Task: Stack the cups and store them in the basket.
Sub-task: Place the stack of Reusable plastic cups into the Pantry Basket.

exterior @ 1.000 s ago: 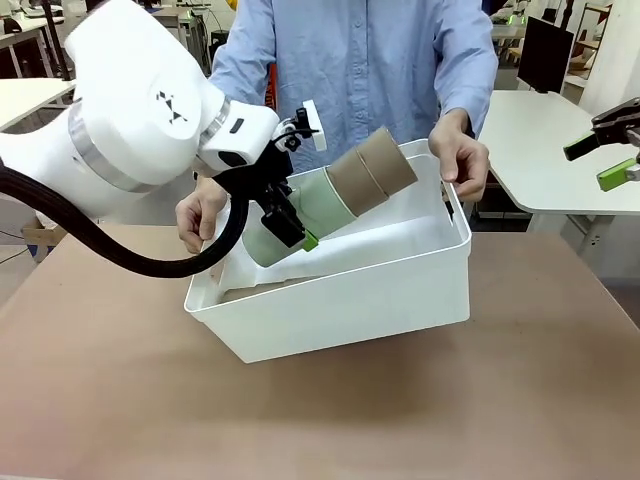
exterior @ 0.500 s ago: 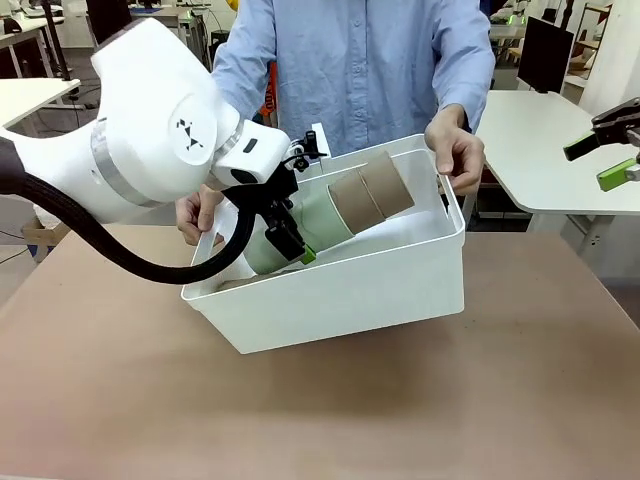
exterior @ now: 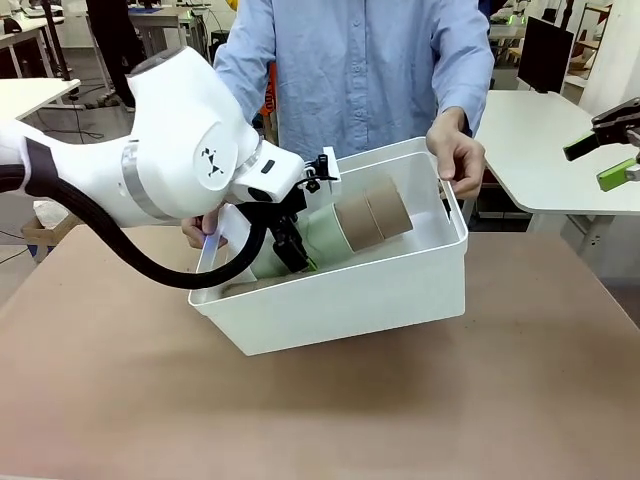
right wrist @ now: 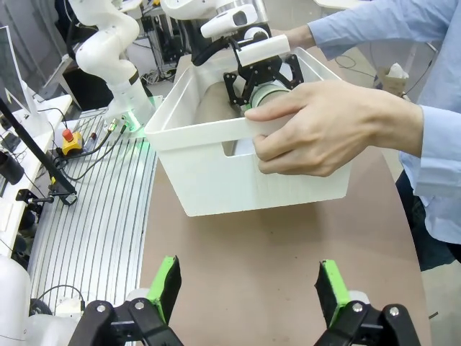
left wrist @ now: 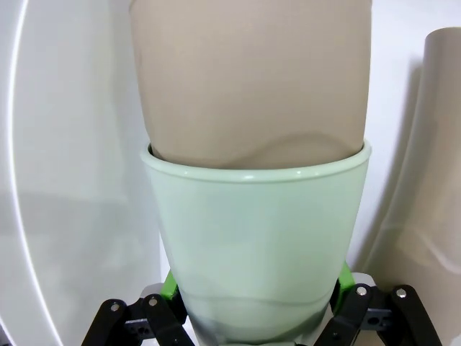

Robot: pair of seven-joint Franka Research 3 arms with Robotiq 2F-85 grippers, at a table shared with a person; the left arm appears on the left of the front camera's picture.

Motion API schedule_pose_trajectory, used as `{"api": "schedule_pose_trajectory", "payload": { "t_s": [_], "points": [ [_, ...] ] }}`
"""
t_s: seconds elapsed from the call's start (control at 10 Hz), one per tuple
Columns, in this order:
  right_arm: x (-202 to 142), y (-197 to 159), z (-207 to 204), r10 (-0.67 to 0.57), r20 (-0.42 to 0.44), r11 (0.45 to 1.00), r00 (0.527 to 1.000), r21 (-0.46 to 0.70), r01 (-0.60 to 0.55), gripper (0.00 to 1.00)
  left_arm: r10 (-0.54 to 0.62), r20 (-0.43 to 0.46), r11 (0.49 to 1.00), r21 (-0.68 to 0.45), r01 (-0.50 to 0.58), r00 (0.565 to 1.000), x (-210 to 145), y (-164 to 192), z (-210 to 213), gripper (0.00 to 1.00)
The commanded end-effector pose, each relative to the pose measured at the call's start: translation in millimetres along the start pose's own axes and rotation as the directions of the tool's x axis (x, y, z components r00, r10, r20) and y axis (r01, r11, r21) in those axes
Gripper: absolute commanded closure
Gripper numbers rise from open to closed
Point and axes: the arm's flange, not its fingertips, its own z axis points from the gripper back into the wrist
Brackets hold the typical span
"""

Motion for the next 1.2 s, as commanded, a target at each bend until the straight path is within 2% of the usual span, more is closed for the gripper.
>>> {"api": "schedule_pose_trajectory", "payload": {
  "t_s": [0.0,0.2,0.3,0.7,0.9,1.1],
  "points": [
    [4,0,2,-0.013,0.0,1.0,1.0,0.003,0.013,0.0,0.008,0.002,1.0,0.006,-0.008,1.0,14,3,-2,0.14],
    [4,0,2,-0.013,0.0,1.0,1.0,0.003,0.013,0.0,0.007,0.025,1.0,0.008,-0.007,1.0,14,5,-2,0.14],
    [4,0,2,-0.013,0.0,1.0,1.0,0.003,0.013,0.0,-0.012,0.043,1.0,0.009,0.011,0.999,14,5,0,0.0],
    [4,0,2,-0.013,0.0,1.0,1.0,0.003,0.013,0.0,-0.02,0.074,1.0,-0.005,0.02,0.997,9,7,17,0.0],
    [4,0,2,-0.013,0.0,1.0,1.0,0.003,0.013,0.0,-0.024,0.1,0.999,-0.026,0.027,0.995,5,11,46,0.0],
    [4,0,2,-0.013,0.0,1.0,1.0,0.003,0.013,0.0,-0.013,0.178,0.998,-0.065,0.025,0.984,-2,18,90,0.0]
  ]
}}
